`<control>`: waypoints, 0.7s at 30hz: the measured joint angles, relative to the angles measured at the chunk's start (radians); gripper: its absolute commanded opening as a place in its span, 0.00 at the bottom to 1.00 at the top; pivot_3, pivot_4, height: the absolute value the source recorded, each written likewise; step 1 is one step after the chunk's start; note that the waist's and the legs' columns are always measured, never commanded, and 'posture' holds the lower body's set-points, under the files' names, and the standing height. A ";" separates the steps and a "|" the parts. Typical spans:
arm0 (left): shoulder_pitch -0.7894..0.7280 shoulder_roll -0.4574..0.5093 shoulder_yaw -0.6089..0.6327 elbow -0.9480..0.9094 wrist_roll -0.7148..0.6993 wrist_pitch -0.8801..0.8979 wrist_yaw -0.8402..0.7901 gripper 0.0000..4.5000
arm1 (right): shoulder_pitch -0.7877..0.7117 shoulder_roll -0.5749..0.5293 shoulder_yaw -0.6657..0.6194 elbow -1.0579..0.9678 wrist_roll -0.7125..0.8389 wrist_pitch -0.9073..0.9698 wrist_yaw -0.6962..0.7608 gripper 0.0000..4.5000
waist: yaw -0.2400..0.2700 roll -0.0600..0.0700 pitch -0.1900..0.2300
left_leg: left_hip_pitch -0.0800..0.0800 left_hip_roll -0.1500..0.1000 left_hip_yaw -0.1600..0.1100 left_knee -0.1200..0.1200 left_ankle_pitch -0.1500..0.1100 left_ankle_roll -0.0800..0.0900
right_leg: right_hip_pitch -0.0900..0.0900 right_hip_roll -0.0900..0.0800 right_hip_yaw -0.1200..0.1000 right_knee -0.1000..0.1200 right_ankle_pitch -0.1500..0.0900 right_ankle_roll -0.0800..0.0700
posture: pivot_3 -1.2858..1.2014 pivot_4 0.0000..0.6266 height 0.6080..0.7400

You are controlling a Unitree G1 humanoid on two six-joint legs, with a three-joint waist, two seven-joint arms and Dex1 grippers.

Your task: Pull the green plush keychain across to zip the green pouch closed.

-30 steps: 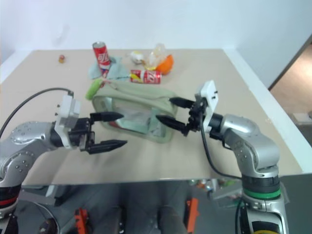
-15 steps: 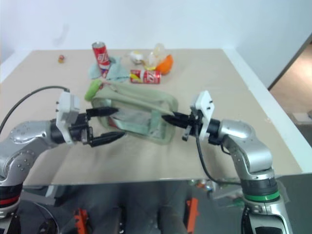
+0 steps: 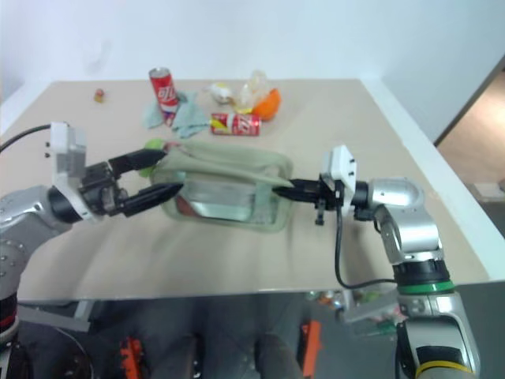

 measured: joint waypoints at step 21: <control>0.048 -0.079 -0.044 0.196 0.302 -0.225 0.066 1.00 | 0.011 0.008 0.002 -0.224 0.095 0.309 -0.097 0.01 | 0.003 0.000 0.000 | -0.001 0.000 0.001 -0.001 0.000 -0.002 | -0.001 0.000 0.000 -0.001 0.000 0.000 | 0.52 0.24 1.00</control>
